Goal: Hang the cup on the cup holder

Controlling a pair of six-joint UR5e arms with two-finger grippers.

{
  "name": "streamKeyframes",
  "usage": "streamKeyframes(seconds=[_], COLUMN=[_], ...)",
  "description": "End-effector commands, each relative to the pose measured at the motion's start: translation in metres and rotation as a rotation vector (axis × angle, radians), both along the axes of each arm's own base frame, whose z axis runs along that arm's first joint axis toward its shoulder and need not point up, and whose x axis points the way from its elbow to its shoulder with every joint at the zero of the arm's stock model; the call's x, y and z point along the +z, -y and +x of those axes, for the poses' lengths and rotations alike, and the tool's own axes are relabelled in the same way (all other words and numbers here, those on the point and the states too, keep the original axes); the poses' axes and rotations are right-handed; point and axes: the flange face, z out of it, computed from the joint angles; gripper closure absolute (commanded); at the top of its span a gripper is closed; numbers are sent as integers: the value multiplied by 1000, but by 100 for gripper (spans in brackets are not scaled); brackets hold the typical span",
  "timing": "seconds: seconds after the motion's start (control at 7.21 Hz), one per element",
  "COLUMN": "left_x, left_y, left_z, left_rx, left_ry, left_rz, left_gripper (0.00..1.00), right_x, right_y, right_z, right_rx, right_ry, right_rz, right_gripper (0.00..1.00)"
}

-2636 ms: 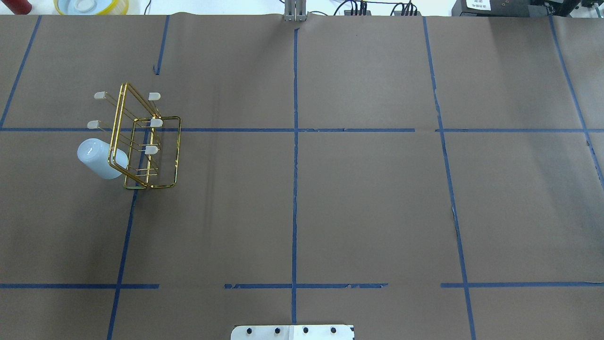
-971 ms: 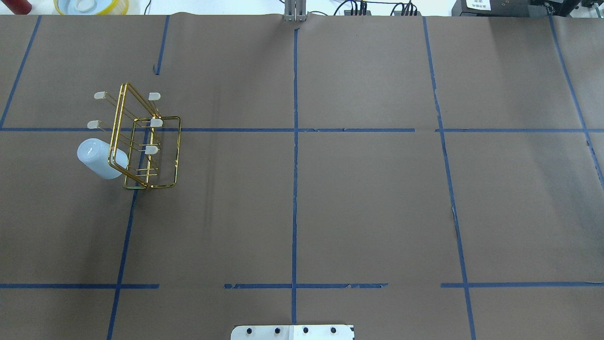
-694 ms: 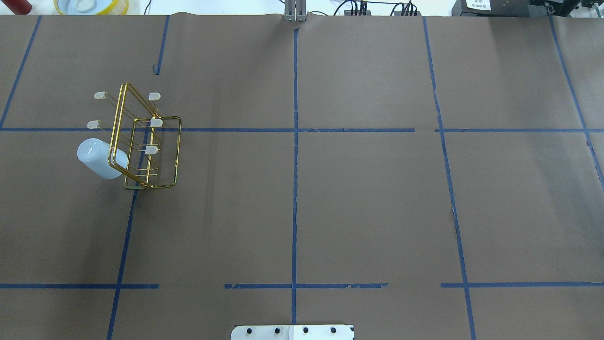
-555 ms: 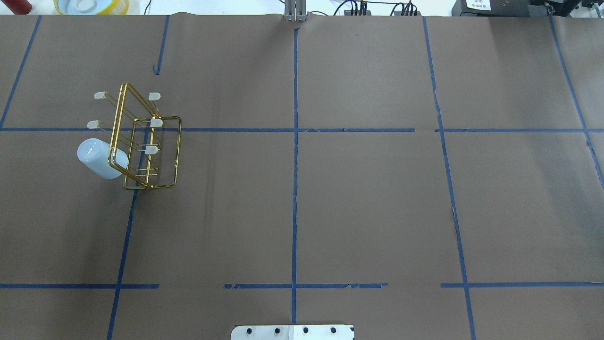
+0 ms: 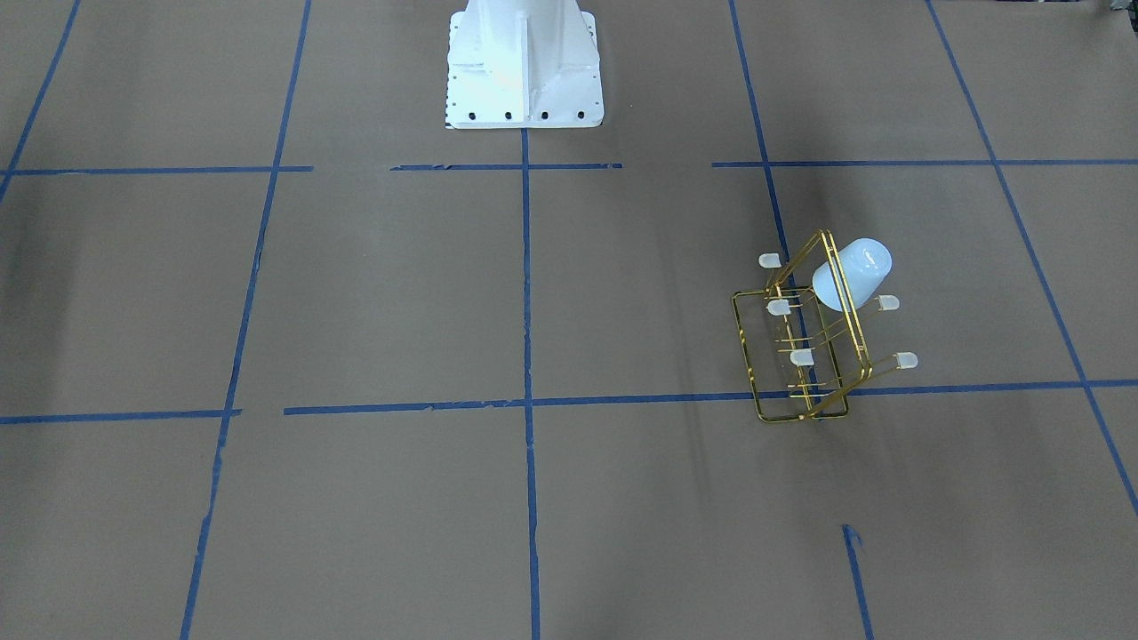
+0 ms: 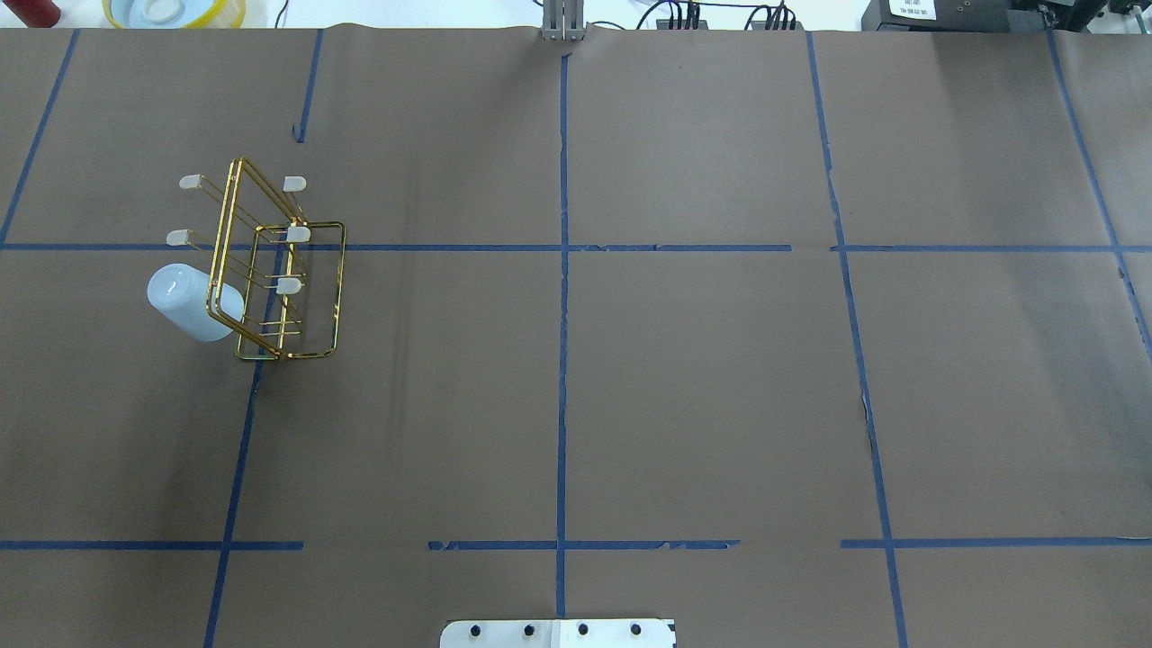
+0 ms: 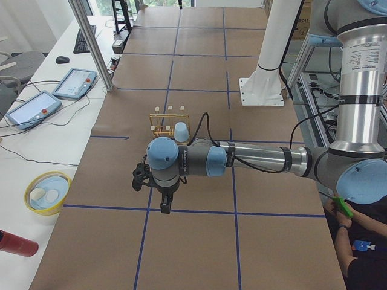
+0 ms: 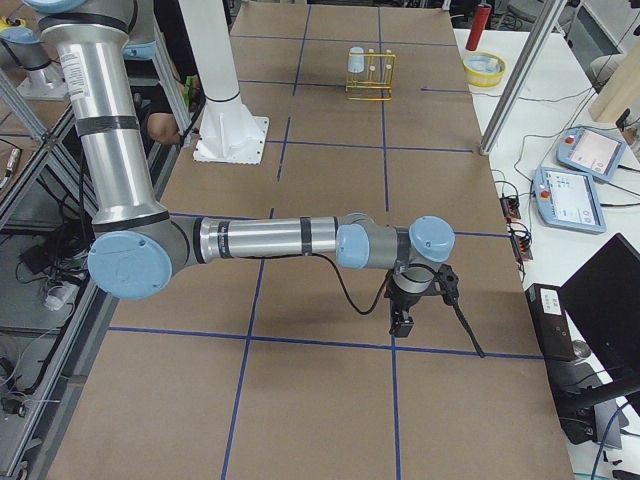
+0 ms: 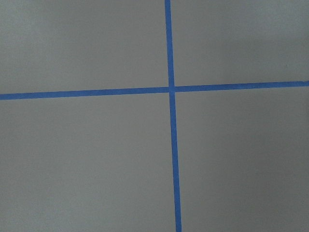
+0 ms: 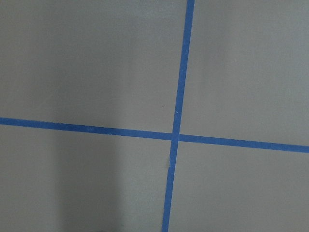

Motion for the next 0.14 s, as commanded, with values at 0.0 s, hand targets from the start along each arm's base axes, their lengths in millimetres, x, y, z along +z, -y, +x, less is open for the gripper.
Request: streamKeyframes(seconds=[0.0], left_x=[-3], left_y=[2], left_z=[0], left_rx=[0], left_ry=[-1], left_rz=[7], left_gripper=[0], right_x=[0], right_y=[0], right_z=[0], right_rx=[0], right_ry=[0], right_rz=[2], right_gripper=[0])
